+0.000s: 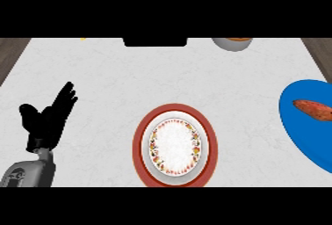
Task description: Pick the sweet potato from the plate and place it in the plate
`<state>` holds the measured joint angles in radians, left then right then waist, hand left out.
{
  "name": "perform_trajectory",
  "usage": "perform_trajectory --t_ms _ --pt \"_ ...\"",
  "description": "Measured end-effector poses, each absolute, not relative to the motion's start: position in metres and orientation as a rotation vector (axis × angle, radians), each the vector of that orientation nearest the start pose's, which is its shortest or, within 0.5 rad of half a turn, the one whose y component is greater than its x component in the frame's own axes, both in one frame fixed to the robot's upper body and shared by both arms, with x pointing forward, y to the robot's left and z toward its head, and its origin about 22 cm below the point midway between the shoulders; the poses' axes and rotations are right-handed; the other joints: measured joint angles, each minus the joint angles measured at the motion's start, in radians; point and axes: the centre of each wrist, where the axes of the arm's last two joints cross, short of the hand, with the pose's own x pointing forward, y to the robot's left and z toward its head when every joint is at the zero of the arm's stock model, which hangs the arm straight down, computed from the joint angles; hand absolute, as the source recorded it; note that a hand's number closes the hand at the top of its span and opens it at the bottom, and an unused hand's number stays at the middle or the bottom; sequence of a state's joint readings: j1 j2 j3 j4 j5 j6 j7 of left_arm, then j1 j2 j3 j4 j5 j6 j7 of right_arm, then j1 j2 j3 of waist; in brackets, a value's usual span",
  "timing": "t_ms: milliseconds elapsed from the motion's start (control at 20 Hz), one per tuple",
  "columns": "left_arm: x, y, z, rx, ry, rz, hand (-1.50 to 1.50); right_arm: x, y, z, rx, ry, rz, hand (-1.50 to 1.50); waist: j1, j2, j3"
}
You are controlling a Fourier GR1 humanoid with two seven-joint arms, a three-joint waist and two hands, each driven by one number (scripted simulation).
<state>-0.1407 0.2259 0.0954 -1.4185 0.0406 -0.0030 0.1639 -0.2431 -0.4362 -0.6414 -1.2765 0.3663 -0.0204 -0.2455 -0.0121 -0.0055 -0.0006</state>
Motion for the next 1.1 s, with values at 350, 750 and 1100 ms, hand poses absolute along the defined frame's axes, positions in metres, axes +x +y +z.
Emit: perform_trajectory --t_ms 350,750,1100 --pt "0.279 0.296 0.02 0.187 -1.403 -0.067 0.0 0.238 -0.468 0.089 -0.724 -1.649 -0.132 -1.5 -0.002 0.001 0.0" --pt "0.282 0.292 0.015 0.186 -1.407 -0.078 0.0 0.197 -0.505 0.086 -0.626 -1.677 -0.169 -1.5 0.006 0.004 0.001" --pt "0.28 0.292 0.02 0.179 -1.41 -0.082 0.0 0.172 -0.535 0.074 -0.654 -1.684 -0.171 -1.5 0.01 0.005 0.001"
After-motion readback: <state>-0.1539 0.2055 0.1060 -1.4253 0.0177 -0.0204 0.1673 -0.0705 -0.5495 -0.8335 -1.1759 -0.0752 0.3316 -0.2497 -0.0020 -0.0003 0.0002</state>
